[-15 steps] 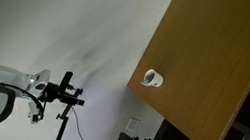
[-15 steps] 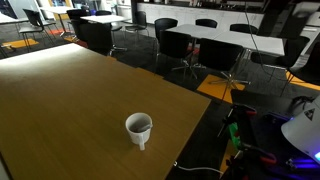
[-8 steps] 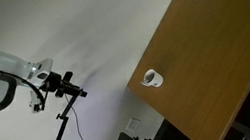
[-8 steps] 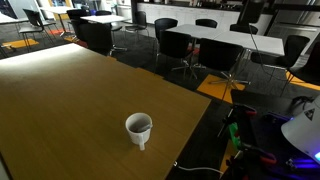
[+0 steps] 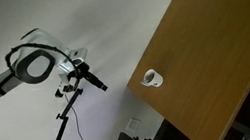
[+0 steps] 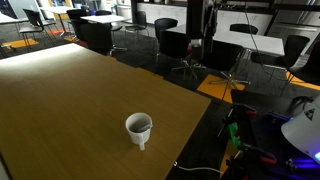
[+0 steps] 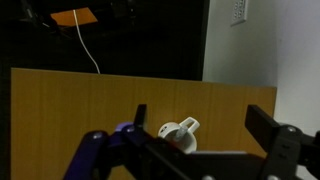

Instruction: Take the marker out of the mug and put it on the table

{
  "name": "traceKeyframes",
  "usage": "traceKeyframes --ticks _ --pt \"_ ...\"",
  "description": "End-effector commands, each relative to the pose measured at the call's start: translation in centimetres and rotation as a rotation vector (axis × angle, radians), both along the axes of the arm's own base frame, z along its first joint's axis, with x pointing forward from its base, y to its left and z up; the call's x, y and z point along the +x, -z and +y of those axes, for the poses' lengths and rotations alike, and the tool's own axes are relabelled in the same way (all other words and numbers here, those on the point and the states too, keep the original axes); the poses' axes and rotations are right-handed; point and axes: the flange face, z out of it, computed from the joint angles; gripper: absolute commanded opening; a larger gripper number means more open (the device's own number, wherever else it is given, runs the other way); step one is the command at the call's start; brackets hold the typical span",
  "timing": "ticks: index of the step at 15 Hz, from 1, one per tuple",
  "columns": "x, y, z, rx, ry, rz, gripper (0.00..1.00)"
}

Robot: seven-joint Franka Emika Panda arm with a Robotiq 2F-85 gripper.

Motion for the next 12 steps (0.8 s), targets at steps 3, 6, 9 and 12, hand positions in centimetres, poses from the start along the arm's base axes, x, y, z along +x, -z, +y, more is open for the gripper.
traceKeyframes --ticks 3,6,9,12 --pt "4.6 5.7 0.5 0.011 -0.001 0.133 1.0" --pt "5.6 8.7 1.1 0.011 -0.018 0.187 1.0" --pt "4.8 9.4 0.9 0.007 -0.014 0.194 1.0" --pt "4.8 9.6 0.8 0.007 -0.013 0.198 1.0"
